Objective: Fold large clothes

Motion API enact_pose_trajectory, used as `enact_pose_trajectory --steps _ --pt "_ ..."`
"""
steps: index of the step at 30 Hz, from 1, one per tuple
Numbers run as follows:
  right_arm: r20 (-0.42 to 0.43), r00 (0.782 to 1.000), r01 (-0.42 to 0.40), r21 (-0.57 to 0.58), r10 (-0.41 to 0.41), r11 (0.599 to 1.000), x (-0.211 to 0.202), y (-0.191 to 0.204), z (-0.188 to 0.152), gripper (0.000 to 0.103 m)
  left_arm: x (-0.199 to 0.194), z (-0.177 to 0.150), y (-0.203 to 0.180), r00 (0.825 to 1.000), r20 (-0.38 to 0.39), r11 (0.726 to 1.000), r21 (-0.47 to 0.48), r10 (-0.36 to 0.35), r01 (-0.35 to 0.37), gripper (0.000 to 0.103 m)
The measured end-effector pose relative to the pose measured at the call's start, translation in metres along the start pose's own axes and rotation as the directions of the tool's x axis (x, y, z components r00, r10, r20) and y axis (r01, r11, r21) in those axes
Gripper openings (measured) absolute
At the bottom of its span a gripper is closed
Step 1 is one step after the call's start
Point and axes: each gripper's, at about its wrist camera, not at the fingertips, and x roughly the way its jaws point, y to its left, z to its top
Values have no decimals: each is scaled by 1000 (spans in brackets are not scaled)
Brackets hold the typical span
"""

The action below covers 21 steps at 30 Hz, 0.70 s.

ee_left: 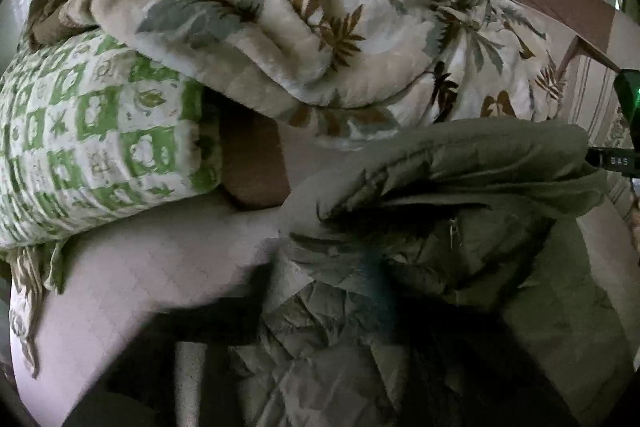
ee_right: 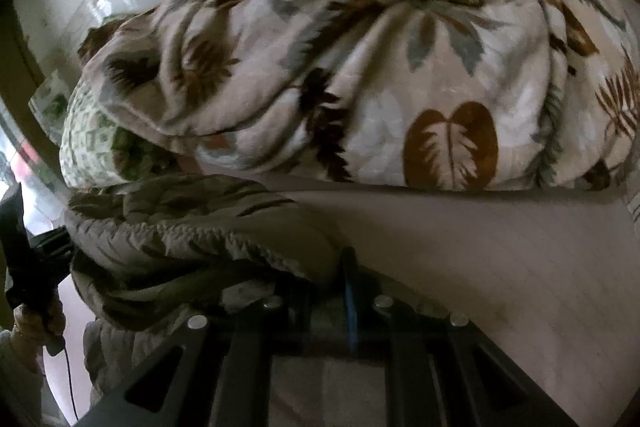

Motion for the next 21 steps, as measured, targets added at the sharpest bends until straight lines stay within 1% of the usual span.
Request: enact_pose_trajectory --steps 2,5,9,12,16,18,21 --pt "-3 1000 -6 7 6 1000 6 -4 -2 14 -2 1 -8 999 39 999 42 -12 10 75" --pt "-9 1000 -13 10 13 1000 13 -7 -6 14 0 9 -15 999 46 997 72 -18 15 75" --pt "-10 1000 -19 19 19 1000 16 -11 -6 14 3 19 -19 998 52 991 130 32 -39 75" --pt "-10 1000 -27 22 28 999 17 -14 -5 14 -1 23 -12 997 76 989 139 31 -42 75" --pt "-7 999 -31 24 32 999 19 -14 -4 14 5 28 -7 998 57 990 139 13 -21 75" --pt "-4 999 -38 33 38 999 20 -15 -3 14 12 30 -12 999 42 989 145 7 -13 75" --pt "-8 999 -36 27 36 999 21 -14 -3 14 23 34 -25 999 20 987 161 -28 24 75"
